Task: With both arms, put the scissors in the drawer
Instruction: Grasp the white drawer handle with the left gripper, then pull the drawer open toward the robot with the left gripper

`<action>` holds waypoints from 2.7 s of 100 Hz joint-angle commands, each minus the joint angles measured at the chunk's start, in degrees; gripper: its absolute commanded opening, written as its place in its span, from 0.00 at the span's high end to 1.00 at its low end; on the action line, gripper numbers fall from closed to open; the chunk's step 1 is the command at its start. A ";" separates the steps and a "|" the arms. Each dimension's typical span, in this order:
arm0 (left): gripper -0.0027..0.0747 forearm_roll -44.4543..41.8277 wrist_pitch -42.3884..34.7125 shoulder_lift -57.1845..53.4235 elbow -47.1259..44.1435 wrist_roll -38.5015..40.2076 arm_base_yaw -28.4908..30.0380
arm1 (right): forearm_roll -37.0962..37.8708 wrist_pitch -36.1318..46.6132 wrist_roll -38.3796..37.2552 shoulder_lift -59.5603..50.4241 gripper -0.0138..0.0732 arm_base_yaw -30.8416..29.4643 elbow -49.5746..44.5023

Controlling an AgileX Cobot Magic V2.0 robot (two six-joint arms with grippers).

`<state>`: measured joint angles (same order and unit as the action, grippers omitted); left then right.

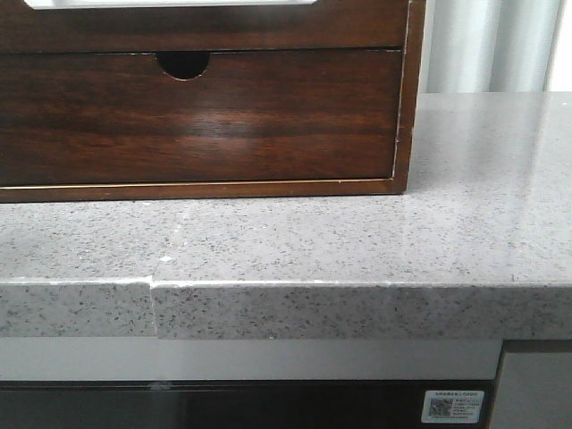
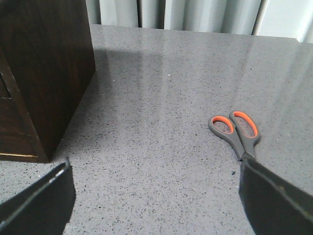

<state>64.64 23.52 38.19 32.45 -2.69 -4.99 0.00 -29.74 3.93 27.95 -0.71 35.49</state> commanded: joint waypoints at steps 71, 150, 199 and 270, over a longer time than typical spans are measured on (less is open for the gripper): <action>0.42 42.40 21.74 25.45 5.78 -38.70 0.19 | 0.00 5.94 0.04 0.92 0.13 -0.23 2.19; 0.69 42.38 28.78 34.25 11.68 -41.36 0.19 | 0.00 6.07 0.04 0.92 0.13 -0.23 2.19; 0.93 42.38 32.67 34.25 11.68 -41.46 0.19 | 0.00 6.07 0.04 0.92 0.13 -0.23 2.19; 0.98 38.25 41.56 17.95 -1.49 -44.16 0.19 | 0.00 6.15 0.04 0.92 0.13 -0.23 2.19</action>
<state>104.39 55.77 61.77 31.27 -40.46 -4.32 0.00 -28.23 3.93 28.09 -0.71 35.49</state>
